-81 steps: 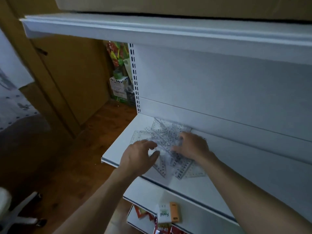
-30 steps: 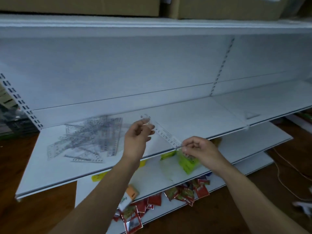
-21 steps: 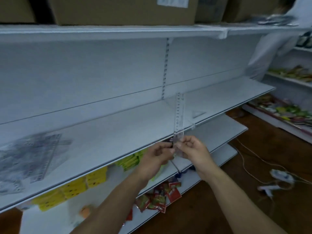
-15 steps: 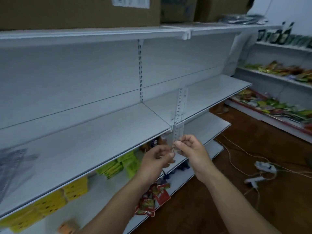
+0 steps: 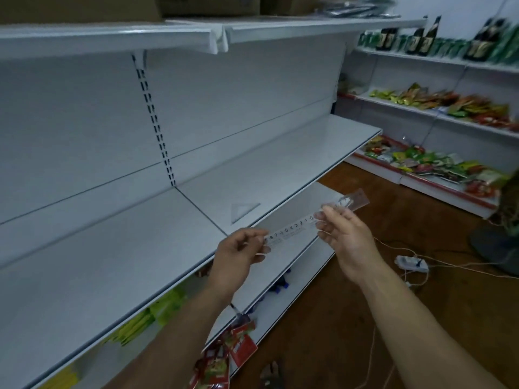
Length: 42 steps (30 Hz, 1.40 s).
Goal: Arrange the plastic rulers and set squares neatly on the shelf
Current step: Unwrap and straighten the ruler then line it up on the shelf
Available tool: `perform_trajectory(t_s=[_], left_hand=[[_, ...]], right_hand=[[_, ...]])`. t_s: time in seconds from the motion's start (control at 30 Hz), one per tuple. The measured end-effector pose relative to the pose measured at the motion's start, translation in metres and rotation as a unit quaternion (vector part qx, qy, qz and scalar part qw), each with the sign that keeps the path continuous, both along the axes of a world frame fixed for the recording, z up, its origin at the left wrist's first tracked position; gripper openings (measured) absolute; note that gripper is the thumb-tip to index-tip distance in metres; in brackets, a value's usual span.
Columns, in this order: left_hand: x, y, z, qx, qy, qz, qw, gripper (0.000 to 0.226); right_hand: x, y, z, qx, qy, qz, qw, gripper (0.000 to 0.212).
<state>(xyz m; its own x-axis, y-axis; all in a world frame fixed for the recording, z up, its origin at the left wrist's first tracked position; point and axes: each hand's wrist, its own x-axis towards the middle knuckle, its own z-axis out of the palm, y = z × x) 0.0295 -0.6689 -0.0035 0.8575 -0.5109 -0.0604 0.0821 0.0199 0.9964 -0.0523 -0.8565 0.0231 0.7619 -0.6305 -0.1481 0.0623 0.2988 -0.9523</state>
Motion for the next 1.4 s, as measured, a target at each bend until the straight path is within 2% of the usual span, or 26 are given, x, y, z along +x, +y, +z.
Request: perform_trajectory(t_s=[0.13, 0.3, 0.4, 0.57, 0.8, 0.9, 1.03, 1.17, 1.4], left_hand=[[0.042, -0.048, 0.006, 0.002, 0.007, 0.013, 1.0, 0.014], [0.111, -0.107, 0.014, 0.004, -0.005, 0.048, 0.999, 0.019], [0.141, -0.139, 0.016, 0.011, 0.011, 0.032, 0.999, 0.012], [0.16, -0.177, 0.006, 0.024, 0.05, 0.022, 0.998, 0.015], [0.189, -0.206, -0.006, 0.032, 0.041, 0.145, 0.988, 0.016], [0.204, -0.219, -0.013, 0.042, 0.054, 0.226, 0.972, 0.017], [0.212, -0.233, -0.02, 0.07, 0.072, 0.282, 0.954, 0.023], [0.215, -0.234, -0.022, 0.17, 0.04, 0.28, 0.944, 0.027], [0.219, -0.23, -0.031, 0.263, -0.027, 0.318, 0.91, 0.031]], right_hand=[[0.042, -0.055, 0.003, 0.027, 0.01, -0.033, 0.999, 0.004], [0.098, -0.109, 0.007, 0.046, 0.005, -0.019, 0.999, 0.003], [0.122, -0.137, 0.008, 0.056, -0.014, -0.016, 0.998, 0.001], [0.155, -0.175, -0.004, 0.078, 0.002, 0.012, 0.997, 0.009], [0.219, -0.225, -0.018, 0.104, 0.022, 0.1, 0.989, 0.013], [0.255, -0.251, -0.026, 0.1, 0.037, 0.143, 0.984, 0.026], [0.296, -0.285, -0.036, 0.017, 0.061, 0.211, 0.975, 0.037], [0.332, -0.304, -0.049, -0.077, 0.061, 0.293, 0.951, 0.047], [0.357, -0.314, -0.059, -0.271, 0.083, 0.381, 0.88, 0.032]])
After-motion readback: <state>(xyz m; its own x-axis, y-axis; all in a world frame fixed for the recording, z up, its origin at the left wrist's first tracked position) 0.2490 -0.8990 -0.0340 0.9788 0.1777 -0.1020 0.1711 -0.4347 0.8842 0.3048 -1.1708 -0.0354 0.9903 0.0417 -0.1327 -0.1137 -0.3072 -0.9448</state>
